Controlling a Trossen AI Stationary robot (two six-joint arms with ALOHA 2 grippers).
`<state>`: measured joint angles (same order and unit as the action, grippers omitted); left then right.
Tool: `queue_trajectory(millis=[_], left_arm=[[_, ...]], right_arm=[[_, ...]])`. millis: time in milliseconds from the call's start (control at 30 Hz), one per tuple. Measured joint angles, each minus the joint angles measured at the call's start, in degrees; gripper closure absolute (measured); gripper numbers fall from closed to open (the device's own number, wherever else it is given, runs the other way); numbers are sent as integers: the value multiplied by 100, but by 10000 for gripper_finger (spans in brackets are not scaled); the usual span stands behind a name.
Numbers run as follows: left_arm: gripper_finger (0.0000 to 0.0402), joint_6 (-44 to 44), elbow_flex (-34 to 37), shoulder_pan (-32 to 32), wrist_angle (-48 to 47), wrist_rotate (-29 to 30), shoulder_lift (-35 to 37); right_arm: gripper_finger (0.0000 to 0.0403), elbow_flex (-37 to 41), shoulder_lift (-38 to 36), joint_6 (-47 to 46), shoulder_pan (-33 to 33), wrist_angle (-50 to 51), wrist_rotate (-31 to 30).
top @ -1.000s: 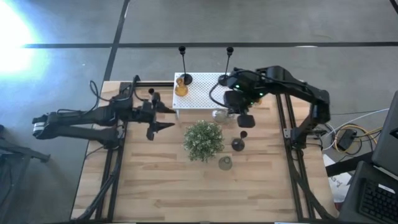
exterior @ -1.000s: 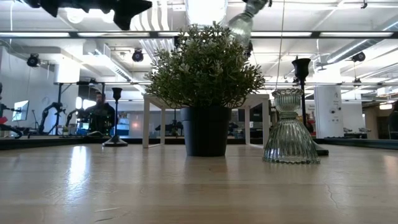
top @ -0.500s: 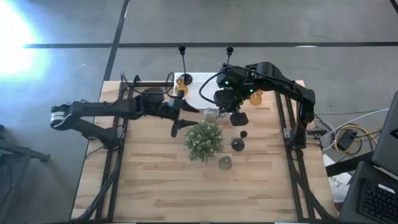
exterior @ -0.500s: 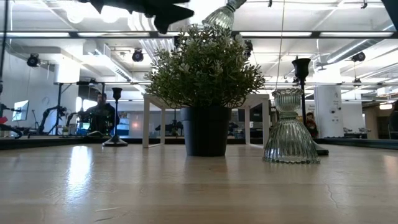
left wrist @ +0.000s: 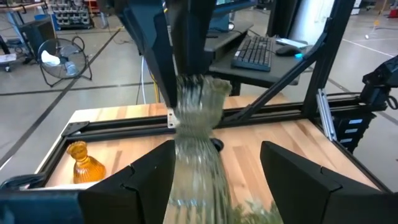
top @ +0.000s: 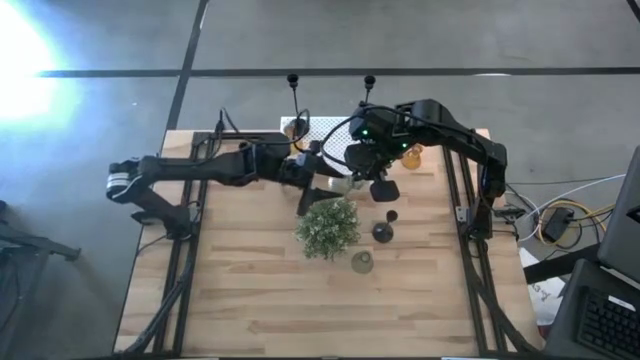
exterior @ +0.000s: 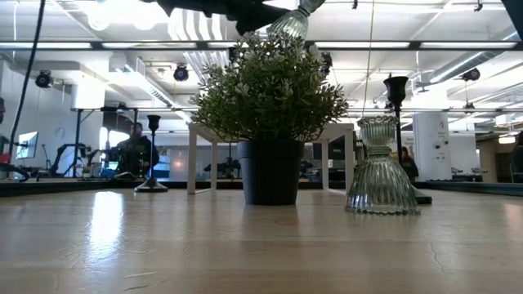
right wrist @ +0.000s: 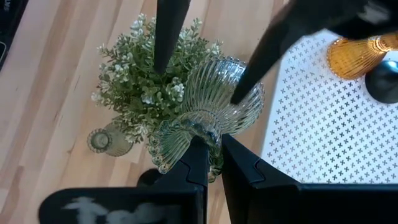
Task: Pick & Place candle stick holders
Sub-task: Put the bottom green glass candle holder on the shelf
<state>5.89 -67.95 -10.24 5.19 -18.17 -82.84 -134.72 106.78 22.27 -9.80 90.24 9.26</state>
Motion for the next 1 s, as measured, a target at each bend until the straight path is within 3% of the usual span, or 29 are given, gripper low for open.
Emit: queue_trajectory(millis=[333, 633, 1000], left_arm=[[161, 101, -686, -4, -461, 3, -642], [171, 174, -757, -15, -427, -42, -711], [280, 348, -768, -18, -243, -66, -712]], right_arm=[[388, 5, -2, 2, 9, -10, 72], [388, 6, -2, 37, 4, -15, 156], [388, 9, -3, 15, 1, -15, 212]])
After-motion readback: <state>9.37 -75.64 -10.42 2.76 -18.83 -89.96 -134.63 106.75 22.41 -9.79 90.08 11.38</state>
